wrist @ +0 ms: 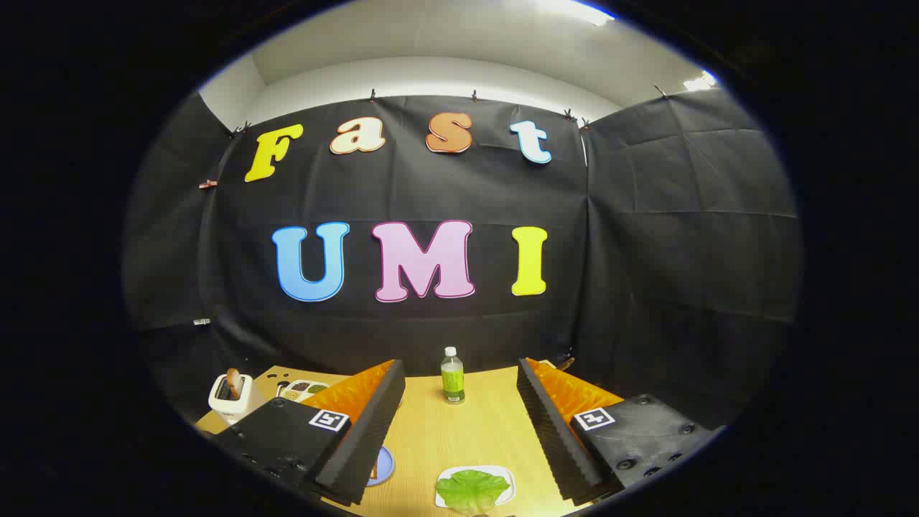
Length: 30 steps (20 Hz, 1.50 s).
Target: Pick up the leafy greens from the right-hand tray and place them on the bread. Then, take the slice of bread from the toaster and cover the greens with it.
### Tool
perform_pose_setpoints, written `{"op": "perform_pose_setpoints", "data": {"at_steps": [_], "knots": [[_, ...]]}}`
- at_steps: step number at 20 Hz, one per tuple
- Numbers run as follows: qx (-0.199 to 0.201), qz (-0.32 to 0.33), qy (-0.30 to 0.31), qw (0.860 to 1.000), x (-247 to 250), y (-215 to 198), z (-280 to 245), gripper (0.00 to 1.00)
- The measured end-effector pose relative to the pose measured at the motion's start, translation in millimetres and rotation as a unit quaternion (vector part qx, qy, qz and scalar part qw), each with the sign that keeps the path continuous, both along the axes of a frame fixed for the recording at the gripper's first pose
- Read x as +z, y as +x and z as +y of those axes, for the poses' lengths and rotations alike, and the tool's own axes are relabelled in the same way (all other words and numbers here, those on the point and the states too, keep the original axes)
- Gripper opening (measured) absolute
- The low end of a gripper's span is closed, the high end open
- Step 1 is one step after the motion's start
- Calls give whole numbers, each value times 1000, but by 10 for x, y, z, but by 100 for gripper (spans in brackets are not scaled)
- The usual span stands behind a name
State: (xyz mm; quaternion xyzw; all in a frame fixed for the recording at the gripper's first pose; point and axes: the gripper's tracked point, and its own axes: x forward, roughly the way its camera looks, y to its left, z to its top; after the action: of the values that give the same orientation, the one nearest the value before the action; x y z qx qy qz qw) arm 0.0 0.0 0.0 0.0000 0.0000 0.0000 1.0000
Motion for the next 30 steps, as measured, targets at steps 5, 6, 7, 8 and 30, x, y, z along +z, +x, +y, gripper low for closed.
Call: {"op": "perform_pose_setpoints", "data": {"at_steps": [5, 6, 7, 8, 30], "knots": [[5, 12, 2, 1000, -81, 17, 1, 97], [7, 13, 2, 1000, -81, 31, -4, 98], [8, 14, 2, 1000, -87, 45, -11, 98], [10, 16, 1, 1000, -90, 57, -18, 98], [39, 161, 30, 986, -1143, 328, -274, 98]]}}
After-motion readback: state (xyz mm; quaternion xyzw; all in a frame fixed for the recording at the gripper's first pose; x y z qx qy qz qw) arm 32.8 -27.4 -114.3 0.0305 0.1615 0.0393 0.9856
